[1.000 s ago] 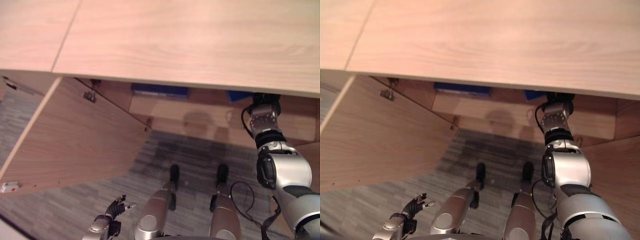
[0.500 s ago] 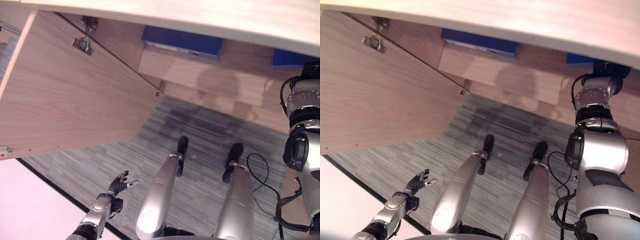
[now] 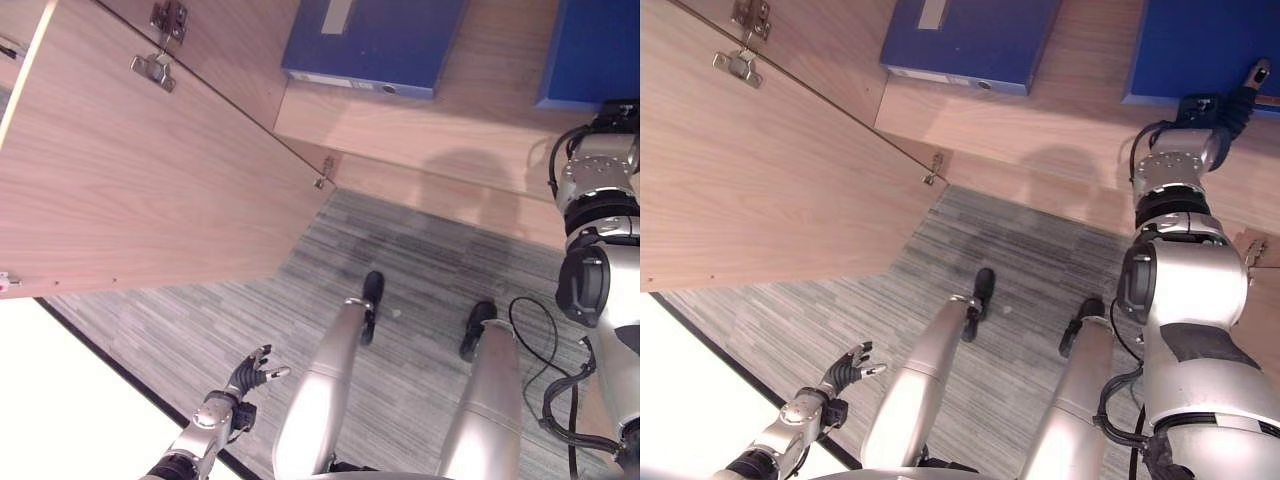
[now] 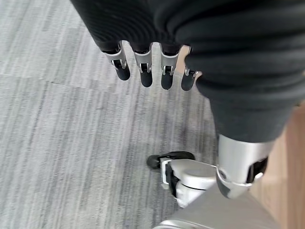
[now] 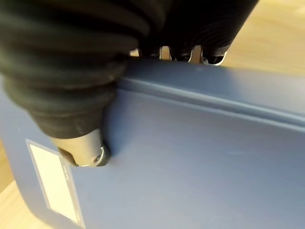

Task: Put the empty folder in the office cabinet

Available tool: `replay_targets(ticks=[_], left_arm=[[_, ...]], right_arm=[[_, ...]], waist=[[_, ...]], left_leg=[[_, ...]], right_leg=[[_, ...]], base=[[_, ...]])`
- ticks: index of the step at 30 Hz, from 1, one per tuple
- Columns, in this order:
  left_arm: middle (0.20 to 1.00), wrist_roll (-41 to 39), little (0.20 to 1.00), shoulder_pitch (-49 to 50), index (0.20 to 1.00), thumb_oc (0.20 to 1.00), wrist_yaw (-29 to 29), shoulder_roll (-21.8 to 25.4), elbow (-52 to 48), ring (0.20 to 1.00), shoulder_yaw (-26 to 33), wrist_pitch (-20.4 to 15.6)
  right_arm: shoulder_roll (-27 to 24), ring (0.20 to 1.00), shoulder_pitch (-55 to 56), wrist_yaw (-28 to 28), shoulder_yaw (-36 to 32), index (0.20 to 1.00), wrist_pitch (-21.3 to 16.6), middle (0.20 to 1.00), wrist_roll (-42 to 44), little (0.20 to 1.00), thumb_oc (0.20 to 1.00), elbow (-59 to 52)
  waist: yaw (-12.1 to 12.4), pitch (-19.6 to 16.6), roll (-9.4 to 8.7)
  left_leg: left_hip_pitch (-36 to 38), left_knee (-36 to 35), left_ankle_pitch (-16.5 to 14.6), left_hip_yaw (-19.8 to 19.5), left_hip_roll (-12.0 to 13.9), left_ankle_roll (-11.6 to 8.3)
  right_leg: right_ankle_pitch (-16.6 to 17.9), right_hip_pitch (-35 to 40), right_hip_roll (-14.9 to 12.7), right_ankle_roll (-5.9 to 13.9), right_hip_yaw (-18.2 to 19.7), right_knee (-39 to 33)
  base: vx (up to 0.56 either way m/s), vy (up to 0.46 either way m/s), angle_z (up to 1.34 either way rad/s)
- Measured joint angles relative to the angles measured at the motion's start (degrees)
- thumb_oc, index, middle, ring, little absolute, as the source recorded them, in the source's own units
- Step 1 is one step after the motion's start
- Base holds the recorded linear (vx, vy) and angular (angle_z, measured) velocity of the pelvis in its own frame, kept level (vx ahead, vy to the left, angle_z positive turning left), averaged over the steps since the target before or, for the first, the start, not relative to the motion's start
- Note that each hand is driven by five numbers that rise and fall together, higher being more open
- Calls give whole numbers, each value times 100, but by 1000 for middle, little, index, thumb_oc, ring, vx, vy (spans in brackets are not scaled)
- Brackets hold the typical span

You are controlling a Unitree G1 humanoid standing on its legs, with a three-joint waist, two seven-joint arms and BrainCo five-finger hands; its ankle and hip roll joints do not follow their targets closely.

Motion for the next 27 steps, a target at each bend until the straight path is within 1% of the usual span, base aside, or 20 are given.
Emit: replay_targets(ticks=[3, 12, 17, 27], left_arm=[[1000, 1, 1000, 8, 1000, 1000, 39, 0, -36, 1000, 8, -2], [1000, 2, 1000, 11, 1000, 1000, 34, 8, -65, 1000, 6, 7], [1000, -1, 1000, 20, 1000, 1000, 23, 9, -71, 1000, 10, 5], [1000, -4, 1000, 20, 1000, 1000, 26, 16, -207, 1000, -18, 8]], right_arm=[[73, 200, -17, 4, 110, 200, -100, 200, 19, 200, 200, -40], [30, 200, -107, -41, 111, 200, -134, 200, 59, 200, 200, -38], [-64, 200, -106, -75, 116, 200, -144, 200, 58, 200, 200, -35], [-402, 200, -183, -330, 150, 200, -85, 200, 51, 200, 200, 23]], waist=[[32, -62, 68], [67, -92, 99], [108, -165, 158], [123, -169, 163]], left_leg=[[3, -31, 26, -1, -25, 20], [24, -132, 51, 30, -41, 30], [56, -248, 107, 26, -87, 33], [139, -476, 230, 41, -189, 43]], right_leg=[[0, 9, -24, -4, 3, -6], [-2, 15, -64, -6, -4, -62], [5, 17, -107, 4, -1, -94], [14, 7, -205, 23, 33, -146]], base=[[4, 9, 8], [0, 0, 0], [16, -5, 4], [10, -5, 3]])
